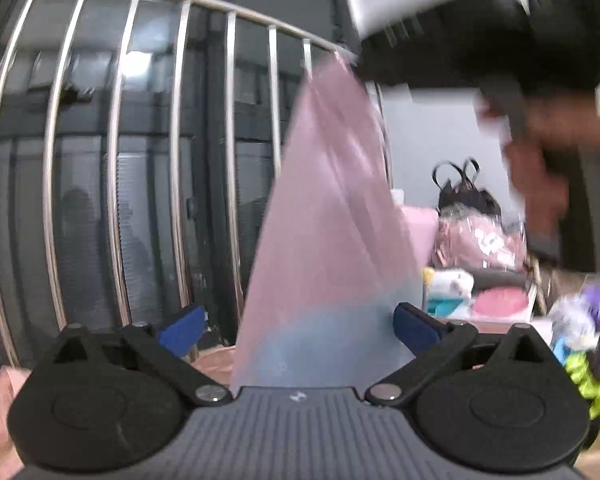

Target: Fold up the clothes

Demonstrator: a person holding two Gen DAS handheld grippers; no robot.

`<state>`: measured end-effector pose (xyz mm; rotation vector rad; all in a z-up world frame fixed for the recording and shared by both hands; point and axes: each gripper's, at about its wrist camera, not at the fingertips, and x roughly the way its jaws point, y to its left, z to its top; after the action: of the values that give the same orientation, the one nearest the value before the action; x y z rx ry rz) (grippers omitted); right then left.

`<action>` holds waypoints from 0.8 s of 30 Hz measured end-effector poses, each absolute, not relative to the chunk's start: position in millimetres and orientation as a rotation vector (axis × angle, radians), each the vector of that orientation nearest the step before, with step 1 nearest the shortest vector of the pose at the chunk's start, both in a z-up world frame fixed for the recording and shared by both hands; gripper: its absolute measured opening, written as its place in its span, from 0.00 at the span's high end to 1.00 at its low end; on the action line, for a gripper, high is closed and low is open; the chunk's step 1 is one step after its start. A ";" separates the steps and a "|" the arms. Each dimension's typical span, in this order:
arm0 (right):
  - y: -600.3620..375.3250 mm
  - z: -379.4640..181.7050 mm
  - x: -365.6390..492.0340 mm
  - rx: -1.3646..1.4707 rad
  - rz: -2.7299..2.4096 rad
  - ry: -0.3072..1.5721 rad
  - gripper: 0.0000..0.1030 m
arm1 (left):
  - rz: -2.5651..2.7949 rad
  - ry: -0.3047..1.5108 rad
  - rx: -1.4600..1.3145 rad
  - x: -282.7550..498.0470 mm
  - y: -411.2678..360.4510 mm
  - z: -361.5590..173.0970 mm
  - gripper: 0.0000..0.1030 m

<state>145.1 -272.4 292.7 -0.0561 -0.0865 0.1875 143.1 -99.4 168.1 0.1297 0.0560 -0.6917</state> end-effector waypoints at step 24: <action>-269.1 330.8 76.4 -0.097 0.193 -0.250 0.94 | -0.536 -0.229 -0.444 106.7 13.7 193.3 0.95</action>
<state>76.4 -269.1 330.8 -0.0966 -0.2500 0.1930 106.7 13.7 193.3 -0.4437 -0.2293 -0.5359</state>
